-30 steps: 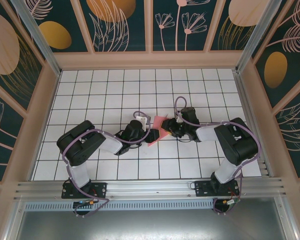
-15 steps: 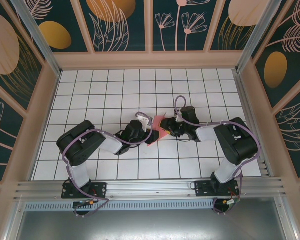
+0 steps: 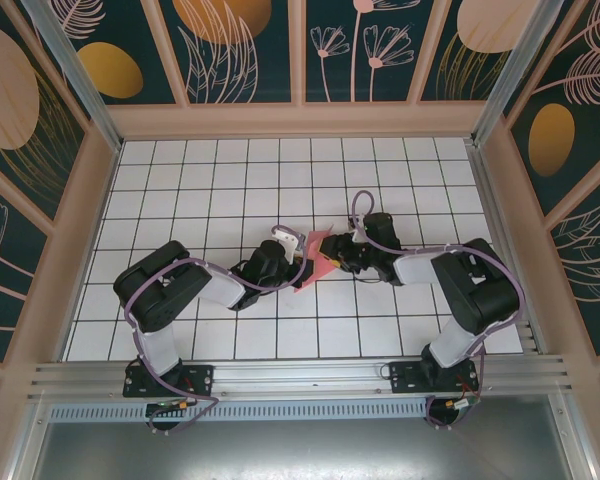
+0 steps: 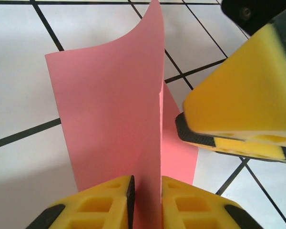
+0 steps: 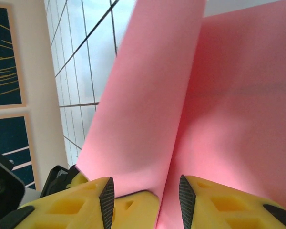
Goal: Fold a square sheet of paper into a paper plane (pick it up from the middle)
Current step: Fourth fold the wing at the center of the table.
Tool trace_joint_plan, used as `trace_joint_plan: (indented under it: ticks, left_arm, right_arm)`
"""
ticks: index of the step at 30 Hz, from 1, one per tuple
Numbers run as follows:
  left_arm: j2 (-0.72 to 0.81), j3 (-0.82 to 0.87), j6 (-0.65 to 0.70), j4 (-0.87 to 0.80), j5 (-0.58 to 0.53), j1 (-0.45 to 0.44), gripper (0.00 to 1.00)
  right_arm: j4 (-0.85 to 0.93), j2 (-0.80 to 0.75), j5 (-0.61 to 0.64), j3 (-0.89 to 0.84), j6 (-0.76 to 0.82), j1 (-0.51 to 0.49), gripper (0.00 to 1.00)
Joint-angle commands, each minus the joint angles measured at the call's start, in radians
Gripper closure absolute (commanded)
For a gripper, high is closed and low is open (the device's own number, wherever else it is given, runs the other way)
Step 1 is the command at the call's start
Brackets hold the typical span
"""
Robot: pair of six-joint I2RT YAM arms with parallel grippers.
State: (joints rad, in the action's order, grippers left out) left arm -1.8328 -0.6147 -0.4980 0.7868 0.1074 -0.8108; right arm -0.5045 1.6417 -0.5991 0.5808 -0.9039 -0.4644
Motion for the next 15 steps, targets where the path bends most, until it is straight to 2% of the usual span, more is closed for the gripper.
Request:
trace_joint_plan:
  ticks: [1, 8, 15]
  left_arm:
    - [0.041, 0.012, 0.023, 0.047, -0.029, -0.003, 0.82]
    - [0.076, 0.012, 0.08, 0.026, -0.058, -0.001, 0.87]
    - [0.066, -0.01, 0.145, 0.032, 0.029, -0.001, 0.9]
  right_arm:
    - [0.021, -0.056, 0.041, -0.017, 0.009, -0.003, 0.57]
    - [0.096, -0.15, 0.12, -0.041, 0.024, 0.0, 0.57]
    - [0.191, -0.242, 0.189, -0.036, 0.033, 0.001, 0.57]
